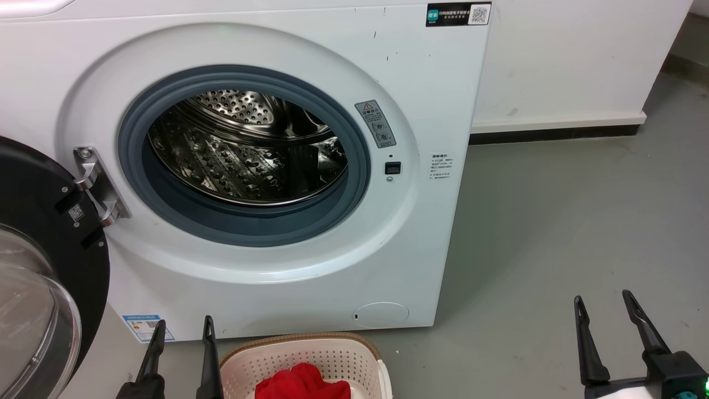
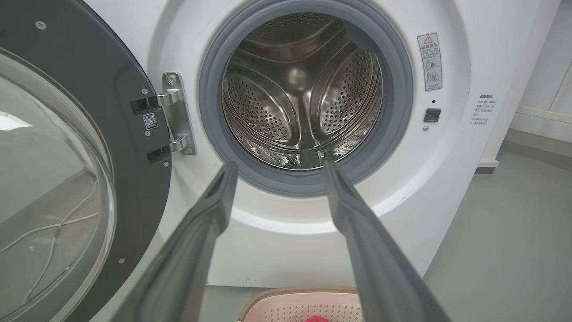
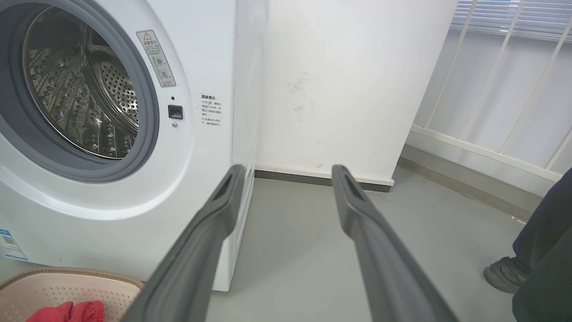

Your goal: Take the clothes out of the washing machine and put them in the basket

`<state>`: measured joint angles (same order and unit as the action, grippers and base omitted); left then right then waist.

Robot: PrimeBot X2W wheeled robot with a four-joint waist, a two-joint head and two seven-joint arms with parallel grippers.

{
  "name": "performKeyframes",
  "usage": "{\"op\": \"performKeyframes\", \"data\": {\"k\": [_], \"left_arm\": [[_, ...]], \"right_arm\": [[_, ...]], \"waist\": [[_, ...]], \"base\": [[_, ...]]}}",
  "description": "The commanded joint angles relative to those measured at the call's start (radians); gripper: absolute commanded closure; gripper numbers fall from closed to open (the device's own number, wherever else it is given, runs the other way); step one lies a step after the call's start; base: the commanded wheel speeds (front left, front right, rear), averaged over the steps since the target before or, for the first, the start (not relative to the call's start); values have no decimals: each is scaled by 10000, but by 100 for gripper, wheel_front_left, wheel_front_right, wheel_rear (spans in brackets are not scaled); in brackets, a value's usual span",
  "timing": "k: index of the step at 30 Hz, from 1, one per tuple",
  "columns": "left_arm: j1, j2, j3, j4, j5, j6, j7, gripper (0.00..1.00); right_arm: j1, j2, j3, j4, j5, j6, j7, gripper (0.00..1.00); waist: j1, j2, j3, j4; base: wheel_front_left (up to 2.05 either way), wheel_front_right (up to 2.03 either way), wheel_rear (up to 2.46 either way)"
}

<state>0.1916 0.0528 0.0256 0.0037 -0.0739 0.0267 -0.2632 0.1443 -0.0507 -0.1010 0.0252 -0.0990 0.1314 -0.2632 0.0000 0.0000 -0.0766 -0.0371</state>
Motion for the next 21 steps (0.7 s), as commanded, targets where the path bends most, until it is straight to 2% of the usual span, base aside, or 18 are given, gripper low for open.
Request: {"op": "performKeyframes", "data": {"k": [1, 3, 4, 8, 21], "left_arm": [[46, -23, -12, 12, -17, 40, -22, 0], [3, -24, 24, -55, -94, 87, -22, 0], [-2, -6, 31, -38, -89, 40, 0, 100], [59, -19, 51, 327, -179, -10, 61, 100], [-508, -19, 217, 702, -2831, -284, 726, 100]], "right_arm": [[-74, 10, -4, 20, 38, -14, -23, 0], [-100, 10, -17, 24, 72, -14, -23, 0], [-10, 0, -19, 35, 31, 0, 0, 100], [16, 10, -42, 397, 111, 2, 77, 100], [-470, 8, -76, 721, 3090, 0, 746, 100]], "waist": [[0, 0, 7, -1], [0, 0, 18, 1], [0, 0, 19, 1], [0, 0, 24, 3], [0, 0, 105, 42]], "base": [[0, 0, 0], [0, 0, 0], [0, 0, 0], [0, 0, 0], [0, 0, 0]]}}
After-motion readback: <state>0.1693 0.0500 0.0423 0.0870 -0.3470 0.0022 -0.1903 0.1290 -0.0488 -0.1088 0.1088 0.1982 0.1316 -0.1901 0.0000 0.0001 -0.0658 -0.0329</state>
